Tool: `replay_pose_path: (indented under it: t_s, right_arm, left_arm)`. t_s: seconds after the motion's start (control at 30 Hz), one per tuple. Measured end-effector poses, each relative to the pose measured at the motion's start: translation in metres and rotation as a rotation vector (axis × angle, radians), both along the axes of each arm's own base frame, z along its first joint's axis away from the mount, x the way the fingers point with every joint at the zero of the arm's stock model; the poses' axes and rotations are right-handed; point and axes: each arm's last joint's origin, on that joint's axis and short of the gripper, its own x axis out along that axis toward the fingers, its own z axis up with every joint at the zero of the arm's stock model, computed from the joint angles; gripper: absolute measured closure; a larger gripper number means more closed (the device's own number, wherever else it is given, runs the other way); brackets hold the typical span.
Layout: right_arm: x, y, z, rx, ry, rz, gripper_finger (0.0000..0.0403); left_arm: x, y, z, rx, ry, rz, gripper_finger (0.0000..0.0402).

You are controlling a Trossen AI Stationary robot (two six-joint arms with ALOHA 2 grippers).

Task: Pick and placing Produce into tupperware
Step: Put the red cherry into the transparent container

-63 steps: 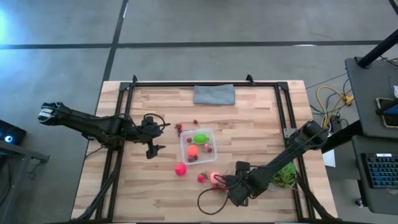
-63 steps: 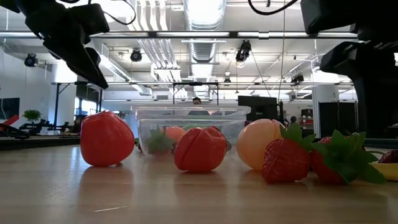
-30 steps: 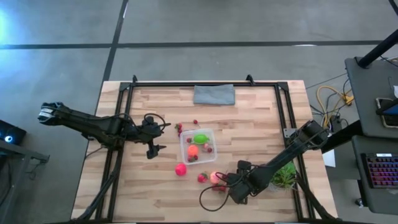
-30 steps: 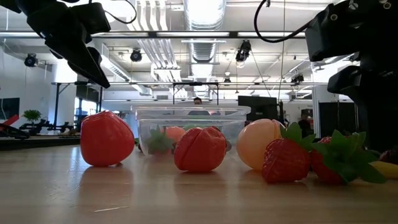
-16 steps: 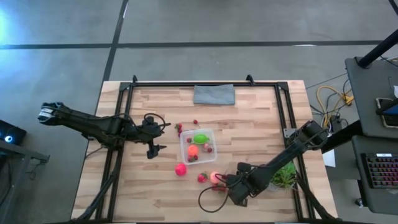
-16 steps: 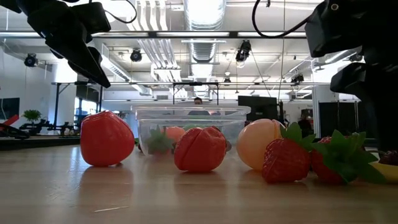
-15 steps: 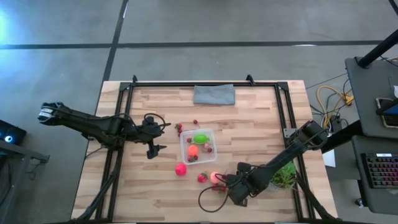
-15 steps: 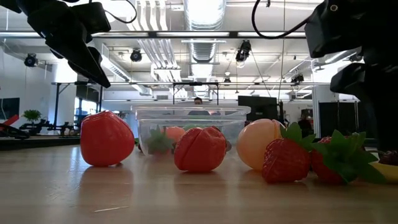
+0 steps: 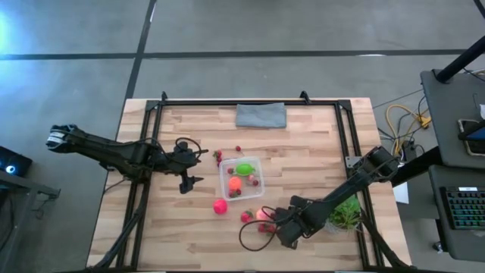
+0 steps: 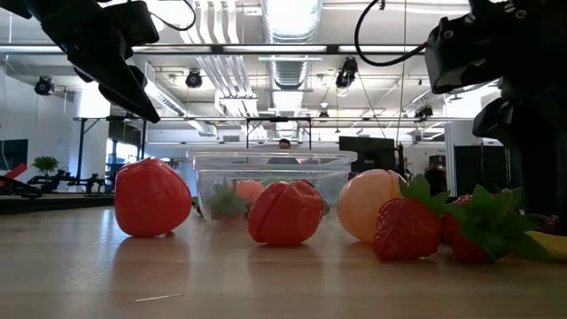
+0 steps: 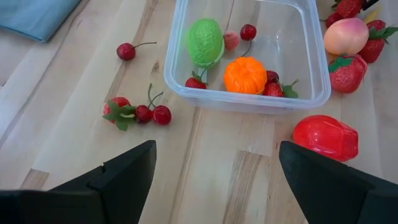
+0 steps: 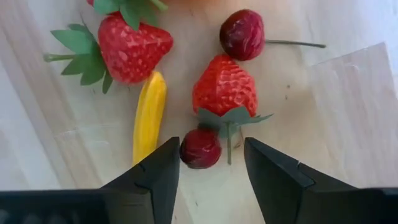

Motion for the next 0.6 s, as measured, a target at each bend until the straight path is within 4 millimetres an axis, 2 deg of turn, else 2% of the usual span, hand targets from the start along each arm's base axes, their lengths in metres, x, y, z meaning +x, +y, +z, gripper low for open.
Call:
replay_pose_path:
  t_s: [0.4,0.6]
  right_arm:
    - [0.0011,-0.0002,-0.0035,0.017,-0.023,-0.002,0.0248]
    - [-0.0025,-0.0025,-0.0087,0.005,-0.009,-0.001,0.0268]
  left_arm:
    - [0.0000,-0.0001,0.0000,0.001,0.001,-0.002,0.0076]
    - [0.0000,-0.0001,-0.0001,0.001,0.001,-0.001,0.0076]
